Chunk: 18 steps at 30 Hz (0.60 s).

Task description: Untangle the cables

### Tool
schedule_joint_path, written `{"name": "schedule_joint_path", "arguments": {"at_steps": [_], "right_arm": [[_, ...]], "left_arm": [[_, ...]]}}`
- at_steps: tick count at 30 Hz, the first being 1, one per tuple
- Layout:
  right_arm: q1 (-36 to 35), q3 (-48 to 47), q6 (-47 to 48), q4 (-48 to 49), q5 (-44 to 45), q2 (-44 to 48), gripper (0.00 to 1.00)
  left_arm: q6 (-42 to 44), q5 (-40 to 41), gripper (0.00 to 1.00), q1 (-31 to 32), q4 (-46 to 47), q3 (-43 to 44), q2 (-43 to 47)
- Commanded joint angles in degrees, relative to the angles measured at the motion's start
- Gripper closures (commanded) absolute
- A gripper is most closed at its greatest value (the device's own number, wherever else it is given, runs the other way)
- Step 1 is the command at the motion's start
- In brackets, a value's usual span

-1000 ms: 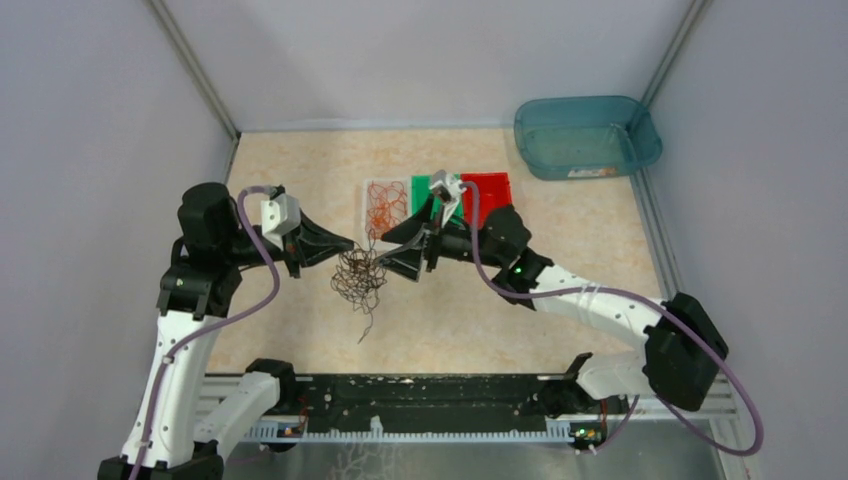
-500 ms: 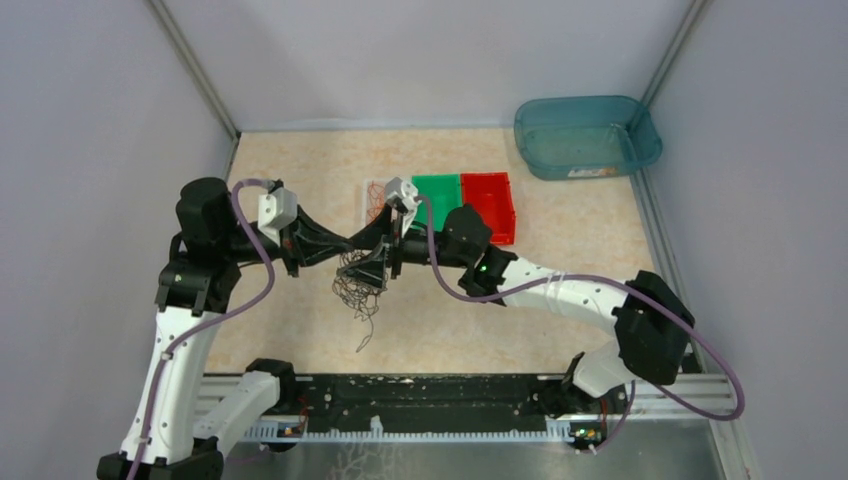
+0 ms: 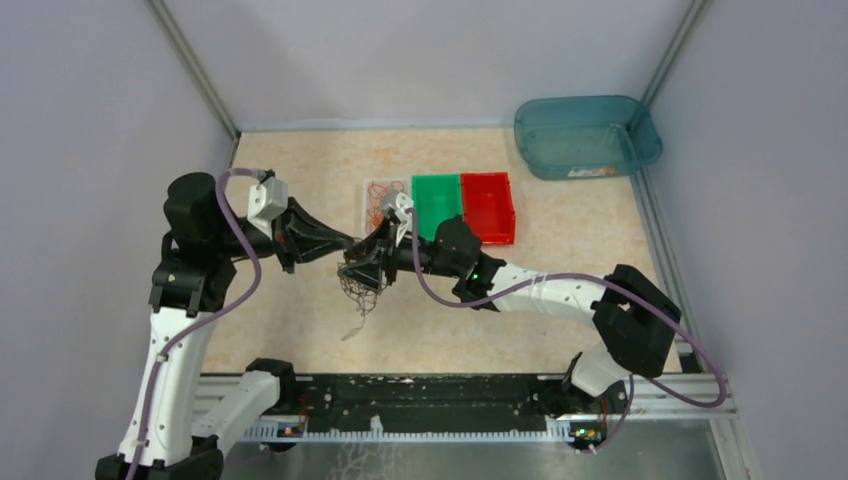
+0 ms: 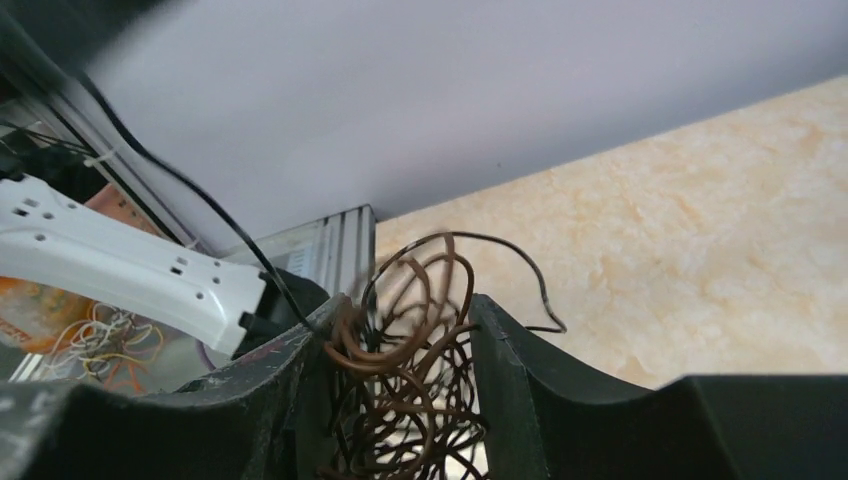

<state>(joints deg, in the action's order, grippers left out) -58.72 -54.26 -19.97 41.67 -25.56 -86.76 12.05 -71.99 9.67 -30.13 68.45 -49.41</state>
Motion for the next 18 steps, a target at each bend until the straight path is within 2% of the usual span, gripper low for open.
{"name": "schedule_joint_path", "arguments": {"at_steps": [1, 10, 18], "right_arm": [[-0.4, 4.4, 1.3, 5.1, 3.8, -0.2, 0.54], [-0.4, 14.6, -2.3, 14.3, 10.0, -1.1, 0.6], [-0.4, 22.1, -3.7, 18.1, 14.1, -1.2, 0.61]], "left_arm": [[-7.9, -2.4, 1.0, 0.3, 8.0, 2.8, 0.3], [-16.9, -1.3, 1.0, 0.3, 17.1, 4.7, 0.5], [-18.0, 2.8, 1.0, 0.3, 21.3, 9.4, 0.0]]}}
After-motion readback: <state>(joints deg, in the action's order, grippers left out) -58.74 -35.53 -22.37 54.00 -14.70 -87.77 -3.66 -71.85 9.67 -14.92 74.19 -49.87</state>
